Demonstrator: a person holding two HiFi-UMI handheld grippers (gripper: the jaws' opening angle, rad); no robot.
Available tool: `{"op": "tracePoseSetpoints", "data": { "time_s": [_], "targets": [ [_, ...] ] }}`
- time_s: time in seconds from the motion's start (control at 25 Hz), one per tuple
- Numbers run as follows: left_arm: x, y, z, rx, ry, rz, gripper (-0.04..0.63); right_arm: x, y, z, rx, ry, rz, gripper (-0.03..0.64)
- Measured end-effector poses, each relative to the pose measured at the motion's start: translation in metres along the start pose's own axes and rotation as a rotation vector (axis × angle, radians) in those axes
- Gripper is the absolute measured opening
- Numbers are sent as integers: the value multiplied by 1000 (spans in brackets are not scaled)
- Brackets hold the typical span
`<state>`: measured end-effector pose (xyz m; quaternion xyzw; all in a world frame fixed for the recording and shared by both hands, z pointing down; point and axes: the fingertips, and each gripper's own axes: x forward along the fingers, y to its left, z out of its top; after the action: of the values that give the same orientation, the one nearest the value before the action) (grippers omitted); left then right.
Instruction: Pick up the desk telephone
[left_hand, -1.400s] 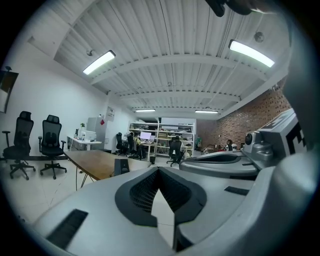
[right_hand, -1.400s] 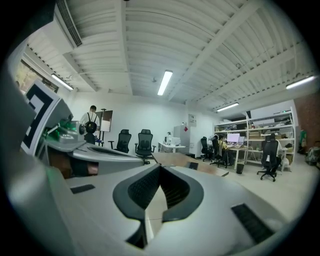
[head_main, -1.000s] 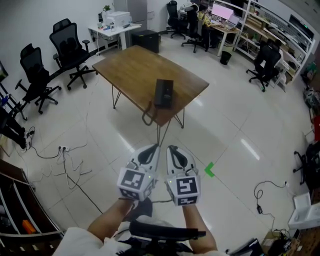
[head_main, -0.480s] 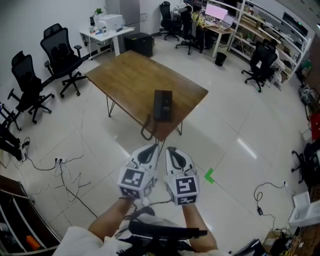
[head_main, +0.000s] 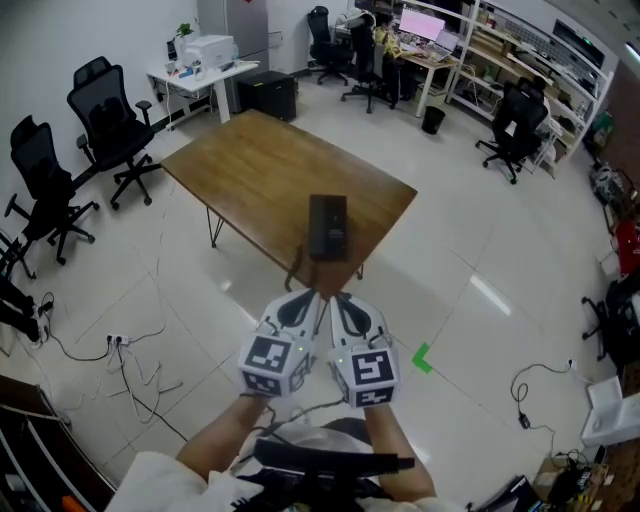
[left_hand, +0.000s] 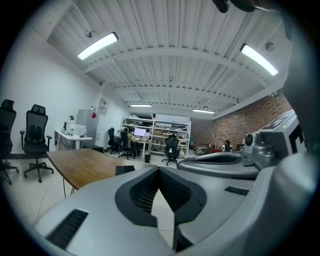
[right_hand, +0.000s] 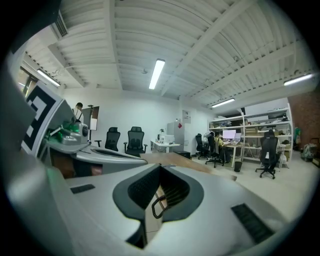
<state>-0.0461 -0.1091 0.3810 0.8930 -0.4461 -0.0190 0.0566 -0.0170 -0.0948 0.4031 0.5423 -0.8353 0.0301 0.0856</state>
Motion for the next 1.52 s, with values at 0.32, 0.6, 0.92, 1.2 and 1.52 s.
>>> {"op": "tracePoseSetpoints", "data": {
  "time_s": [0.32,0.6,0.92,1.2,1.52],
  "targets": [
    [11,8,-6,-23,3,-13,5,11,-4,-7,-5,25,-10,6],
    [27,22,-16,-22,23,-9,5,30,-14,-13,-6,38,-10,6],
    [64,40,-22,-15,44,-8,5,67,-38,-15,18,45,9,6],
    [105,57,-34,-41,76,-11,5,101,-69,-25,48,81,23,29],
    [144,85,-58,-131,138,-26,98,140,-104,-48,112,137,53,66]
  ]
}}
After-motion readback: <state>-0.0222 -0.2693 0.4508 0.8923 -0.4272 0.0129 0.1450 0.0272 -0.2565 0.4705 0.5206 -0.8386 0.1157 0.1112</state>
